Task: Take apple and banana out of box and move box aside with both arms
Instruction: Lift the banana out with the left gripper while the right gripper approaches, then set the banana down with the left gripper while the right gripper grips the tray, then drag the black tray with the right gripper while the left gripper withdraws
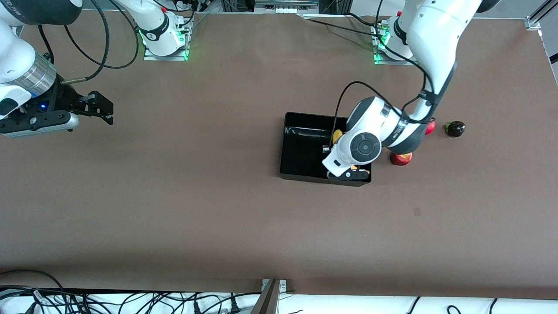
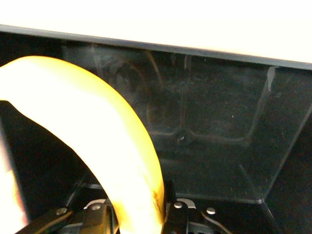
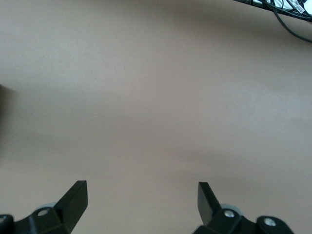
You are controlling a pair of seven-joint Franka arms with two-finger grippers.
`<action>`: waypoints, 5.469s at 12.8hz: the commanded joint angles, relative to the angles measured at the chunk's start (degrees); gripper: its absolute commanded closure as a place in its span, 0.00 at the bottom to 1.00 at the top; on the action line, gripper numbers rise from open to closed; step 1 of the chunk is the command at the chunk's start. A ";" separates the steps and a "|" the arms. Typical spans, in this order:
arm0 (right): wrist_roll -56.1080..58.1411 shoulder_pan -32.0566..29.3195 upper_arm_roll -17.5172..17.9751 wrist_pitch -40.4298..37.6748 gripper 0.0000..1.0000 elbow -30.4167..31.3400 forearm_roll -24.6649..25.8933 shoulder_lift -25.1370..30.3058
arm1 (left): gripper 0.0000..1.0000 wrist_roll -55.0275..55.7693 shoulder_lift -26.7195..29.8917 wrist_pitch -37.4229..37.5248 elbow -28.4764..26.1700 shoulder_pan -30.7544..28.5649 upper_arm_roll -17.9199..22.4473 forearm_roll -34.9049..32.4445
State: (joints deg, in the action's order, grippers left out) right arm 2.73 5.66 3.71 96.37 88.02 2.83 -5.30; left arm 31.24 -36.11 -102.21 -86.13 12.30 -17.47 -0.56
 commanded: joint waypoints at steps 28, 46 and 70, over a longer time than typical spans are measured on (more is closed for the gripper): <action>-16.77 13.33 -0.20 5.34 0.00 -0.04 -4.33 -11.75 | 0.00 -61.39 0.32 -3.28 2.00 -28.91 -1.59 -18.08; -63.11 39.87 -0.89 41.53 0.50 -0.74 -1.61 -37.15 | 0.00 -31.34 36.00 7.75 -10.43 -9.04 19.06 2.06; 9.84 5.94 -27.07 28.68 1.00 34.49 -5.91 -2.87 | 0.00 -31.42 32.94 11.25 -4.83 -9.04 16.68 0.65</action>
State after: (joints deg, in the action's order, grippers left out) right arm 11.42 10.99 -21.04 122.72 118.99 -1.83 -11.04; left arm -0.52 -2.59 -92.28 -92.65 3.15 -0.59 0.53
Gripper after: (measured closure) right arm 0.952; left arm 0.000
